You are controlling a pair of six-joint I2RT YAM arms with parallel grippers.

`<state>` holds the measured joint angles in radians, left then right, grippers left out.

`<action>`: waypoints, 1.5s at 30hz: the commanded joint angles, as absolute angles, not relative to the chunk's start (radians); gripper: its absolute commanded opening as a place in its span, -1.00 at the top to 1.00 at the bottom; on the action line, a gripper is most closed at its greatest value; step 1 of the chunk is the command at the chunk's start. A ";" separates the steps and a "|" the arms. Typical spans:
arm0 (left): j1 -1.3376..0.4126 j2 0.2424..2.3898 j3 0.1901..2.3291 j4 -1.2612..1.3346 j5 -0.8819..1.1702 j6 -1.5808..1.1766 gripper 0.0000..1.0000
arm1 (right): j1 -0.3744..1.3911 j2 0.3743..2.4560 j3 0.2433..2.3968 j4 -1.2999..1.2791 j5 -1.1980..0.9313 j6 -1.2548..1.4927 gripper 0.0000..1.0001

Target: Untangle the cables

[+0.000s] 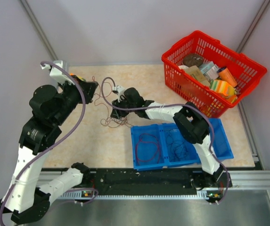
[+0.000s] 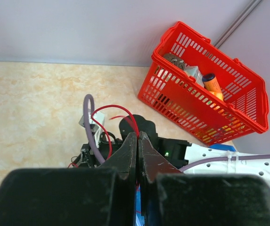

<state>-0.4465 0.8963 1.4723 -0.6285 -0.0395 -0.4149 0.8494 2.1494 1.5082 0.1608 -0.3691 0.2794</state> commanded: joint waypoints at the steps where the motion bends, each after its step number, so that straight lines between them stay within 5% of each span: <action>1: -0.445 0.884 1.496 -0.581 -0.025 -0.426 1.00 | 0.871 2.186 1.618 0.002 -0.272 0.255 0.15; 12: -0.445 0.874 1.497 -0.606 -0.055 -0.384 1.00 | 0.873 2.237 1.707 -0.135 -0.461 0.193 0.25; 23: -0.445 0.854 1.494 -0.623 -0.077 -0.357 1.00 | 0.873 2.259 1.758 -0.232 -0.561 0.129 0.10; 29: -0.445 0.853 1.496 -0.626 -0.072 -0.360 1.00 | 0.885 2.309 1.812 -0.245 -0.604 0.144 0.31; 31: -0.445 0.851 1.500 -0.632 -0.072 -0.359 1.00 | 0.891 2.313 1.821 -0.247 -0.597 0.138 0.62; 33: -0.445 0.851 1.517 -0.646 -0.083 -0.351 1.00 | 0.893 2.297 1.818 -0.241 -0.522 0.149 1.00; 38: -0.445 0.822 1.624 -0.709 -0.219 -0.278 1.00 | 0.873 2.159 1.675 -0.109 -0.044 0.192 1.00; 45: -0.445 0.762 1.913 -0.761 -0.406 -0.141 1.00 | 0.710 2.063 1.557 -0.023 0.158 0.244 1.00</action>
<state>-0.4465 0.8261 1.7412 -0.7746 -0.2657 -0.2382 0.8219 2.1628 1.5684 -0.1226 -0.0547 0.2062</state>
